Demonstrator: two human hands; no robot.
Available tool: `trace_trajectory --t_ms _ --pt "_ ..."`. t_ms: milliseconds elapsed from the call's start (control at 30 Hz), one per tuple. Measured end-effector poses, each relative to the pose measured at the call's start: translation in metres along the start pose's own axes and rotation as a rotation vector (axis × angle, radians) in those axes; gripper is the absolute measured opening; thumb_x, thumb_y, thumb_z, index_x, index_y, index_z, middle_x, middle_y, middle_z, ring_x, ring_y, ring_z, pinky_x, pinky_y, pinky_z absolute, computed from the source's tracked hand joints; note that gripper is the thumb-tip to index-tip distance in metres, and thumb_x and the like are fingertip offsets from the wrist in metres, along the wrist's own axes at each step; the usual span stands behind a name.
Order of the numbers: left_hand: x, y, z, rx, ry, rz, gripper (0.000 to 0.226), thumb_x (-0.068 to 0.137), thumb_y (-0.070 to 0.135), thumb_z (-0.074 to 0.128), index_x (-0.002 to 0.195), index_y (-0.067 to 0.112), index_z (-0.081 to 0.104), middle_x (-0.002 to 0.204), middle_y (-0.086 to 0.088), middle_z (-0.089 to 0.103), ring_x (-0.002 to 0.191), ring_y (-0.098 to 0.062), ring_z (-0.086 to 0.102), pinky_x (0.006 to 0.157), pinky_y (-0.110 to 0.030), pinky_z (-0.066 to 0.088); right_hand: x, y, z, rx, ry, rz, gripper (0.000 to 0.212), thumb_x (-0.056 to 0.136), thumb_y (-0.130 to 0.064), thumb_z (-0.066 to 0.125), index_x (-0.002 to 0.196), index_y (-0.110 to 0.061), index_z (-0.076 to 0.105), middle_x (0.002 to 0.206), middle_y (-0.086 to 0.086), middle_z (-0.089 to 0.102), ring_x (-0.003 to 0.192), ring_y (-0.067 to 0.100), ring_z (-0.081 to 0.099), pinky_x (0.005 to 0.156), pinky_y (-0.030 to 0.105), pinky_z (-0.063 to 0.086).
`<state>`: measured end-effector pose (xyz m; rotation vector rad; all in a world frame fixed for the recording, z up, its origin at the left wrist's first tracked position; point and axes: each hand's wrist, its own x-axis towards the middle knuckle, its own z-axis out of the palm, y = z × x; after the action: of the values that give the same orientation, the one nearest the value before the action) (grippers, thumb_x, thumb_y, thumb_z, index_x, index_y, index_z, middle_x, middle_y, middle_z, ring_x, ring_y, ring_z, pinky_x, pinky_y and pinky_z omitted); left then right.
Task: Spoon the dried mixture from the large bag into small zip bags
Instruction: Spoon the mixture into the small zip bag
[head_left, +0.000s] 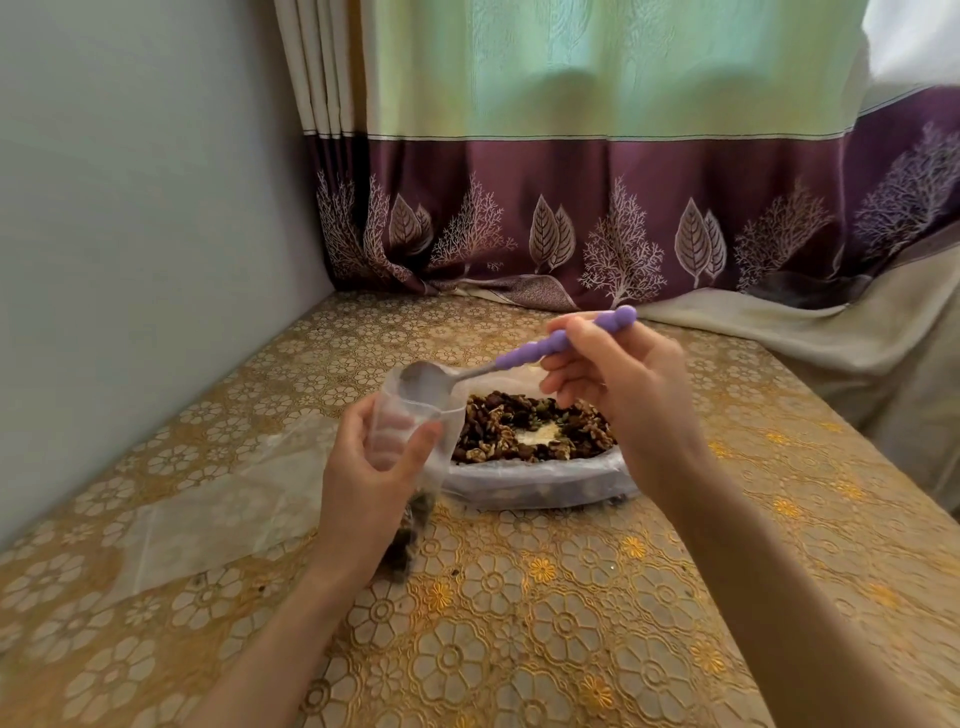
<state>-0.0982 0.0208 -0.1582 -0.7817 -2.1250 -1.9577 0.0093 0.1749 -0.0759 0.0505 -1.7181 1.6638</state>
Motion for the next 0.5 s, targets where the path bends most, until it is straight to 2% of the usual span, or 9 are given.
trace_trajectory --t_ms 133,233,367,500 --pt "0.0 0.0 0.0 0.015 -0.004 -0.005 0.071 0.067 0.059 0.061 0.123 0.018 0.049 0.102 0.005 0.064 0.088 -0.009 0.065 0.074 -0.028 0.055 0.008 0.005 -0.022 0.112 0.231 0.043 0.023 0.096 -0.011 0.047 0.078 -0.004 0.06 0.064 0.002 0.069 0.055 0.012 0.055 0.05 0.018 0.046" --pt "-0.001 0.0 -0.001 0.027 -0.003 -0.007 0.069 0.068 0.059 0.061 0.123 0.019 0.049 0.102 0.005 0.063 0.089 -0.011 0.065 0.076 -0.03 0.055 0.009 0.019 -0.04 0.032 0.363 0.104 0.024 0.098 -0.013 0.045 0.078 -0.006 0.057 0.057 -0.002 0.066 0.051 0.008 0.053 0.047 0.016 0.043" --pt "-0.001 0.001 -0.001 0.025 0.0 -0.013 0.069 0.068 0.058 0.061 0.123 0.018 0.049 0.102 0.005 0.064 0.089 -0.011 0.065 0.077 -0.032 0.056 0.008 0.041 -0.052 -0.216 0.405 0.149 0.025 0.096 -0.013 0.048 0.074 -0.007 0.058 0.053 -0.003 0.064 0.045 0.003 0.05 0.043 0.014 0.039" --pt "-0.001 0.002 -0.001 0.015 -0.003 -0.019 0.07 0.067 0.059 0.061 0.123 0.019 0.049 0.103 0.004 0.064 0.09 -0.012 0.065 0.076 -0.032 0.056 0.008 0.05 -0.054 -0.311 0.39 0.147 0.025 0.095 -0.015 0.051 0.073 -0.008 0.06 0.06 0.003 0.068 0.045 0.004 0.052 0.043 0.013 0.04"
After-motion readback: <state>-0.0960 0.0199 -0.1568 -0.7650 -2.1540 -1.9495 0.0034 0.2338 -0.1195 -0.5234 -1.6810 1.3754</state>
